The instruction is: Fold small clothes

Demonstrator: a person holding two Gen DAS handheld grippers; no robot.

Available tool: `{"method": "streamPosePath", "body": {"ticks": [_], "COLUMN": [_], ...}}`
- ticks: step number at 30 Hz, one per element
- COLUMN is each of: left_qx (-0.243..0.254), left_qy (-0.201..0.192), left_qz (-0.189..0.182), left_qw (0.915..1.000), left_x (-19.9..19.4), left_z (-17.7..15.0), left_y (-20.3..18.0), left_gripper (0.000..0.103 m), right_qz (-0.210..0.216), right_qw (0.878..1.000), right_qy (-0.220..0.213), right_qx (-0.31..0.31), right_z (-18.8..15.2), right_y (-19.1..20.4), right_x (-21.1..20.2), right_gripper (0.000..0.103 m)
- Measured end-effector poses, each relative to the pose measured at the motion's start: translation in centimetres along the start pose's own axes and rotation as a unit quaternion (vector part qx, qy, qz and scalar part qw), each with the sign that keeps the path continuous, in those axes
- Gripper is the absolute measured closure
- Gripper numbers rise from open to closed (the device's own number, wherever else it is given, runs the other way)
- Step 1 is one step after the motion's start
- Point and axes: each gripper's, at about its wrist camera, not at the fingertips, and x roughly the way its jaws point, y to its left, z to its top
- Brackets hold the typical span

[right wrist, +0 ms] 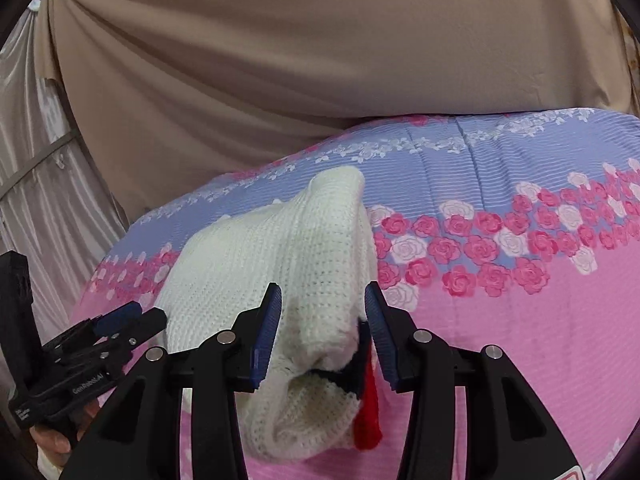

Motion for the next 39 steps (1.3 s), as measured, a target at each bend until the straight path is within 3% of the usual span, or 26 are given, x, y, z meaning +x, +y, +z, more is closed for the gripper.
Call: {"method": "streamPosePath", "body": {"ticks": [2, 5, 6, 9, 12, 14, 22, 25, 28, 33, 35, 37, 39], "left_qx": [-0.006, -0.008, -0.011, -0.019, -0.018, -0.016, -0.016, -0.014, -0.013, -0.023, -0.027, -0.025, -0.027], "left_qy": [0.020, 0.026, 0.026, 0.028, 0.029, 0.029, 0.032, 0.034, 0.036, 0.027, 0.023, 0.028, 0.044], "left_qz": [0.003, 0.005, 0.003, 0.000, 0.003, 0.005, 0.007, 0.008, 0.005, 0.001, 0.005, 0.012, 0.016], "left_qw": [0.9998, 0.9996, 0.9996, 0.9994, 0.9994, 0.9994, 0.9993, 0.9993, 0.9993, 0.9994, 0.9994, 0.9992, 0.9985], "left_x": [1.1, 1.5, 1.3, 1.3, 1.4, 1.4, 1.3, 1.3, 1.1, 0.0, -0.4, 0.0, 0.9], "left_z": [-0.7, -1.2, -1.3, -1.3, -1.6, -1.7, -2.1, -2.2, -2.4, -2.6, -2.8, -3.0, -3.4], "left_y": [0.5, 0.9, 1.0, 1.4, 1.4, 1.3, 1.4, 1.4, 1.4, 2.3, 2.6, 2.8, 3.0], "left_gripper": [0.040, 0.038, 0.038, 0.037, 0.036, 0.035, 0.035, 0.035, 0.035, 0.033, 0.032, 0.031, 0.030], "right_qz": [-0.043, -0.035, -0.032, -0.055, -0.080, -0.070, -0.060, -0.111, -0.101, -0.089, -0.106, -0.152, -0.134], "right_qw": [0.998, 0.999, 0.999, 0.997, 0.996, 0.997, 0.998, 0.992, 0.994, 0.995, 0.992, 0.984, 0.988], "right_qy": [0.017, 0.014, 0.004, -0.038, -0.006, 0.007, -0.026, -0.003, 0.015, -0.011, -0.006, 0.015, 0.029], "right_qx": [-0.030, -0.003, -0.002, -0.029, -0.031, -0.019, -0.024, -0.056, -0.036, -0.046, -0.066, -0.086, -0.063], "right_z": [-1.0, -1.1, -0.8, -0.4, -0.9, -1.4, -1.1, -1.8, -2.2, -2.2, -2.9, -3.9, -4.5], "right_y": [0.2, -0.2, 0.2, 1.6, 0.9, 0.1, 2.0, 2.1, 1.3, 2.9, 3.3, 2.8, 1.6], "right_x": [1.4, 0.9, 0.0, -2.5, -0.3, 1.4, -3.2, -1.1, 0.0, -3.6, -3.5, -1.5, -0.6], "right_gripper": [0.067, 0.064, 0.069, 0.069, 0.069, 0.062, 0.062, 0.062, 0.056, 0.056, 0.056, 0.056, 0.049]}}
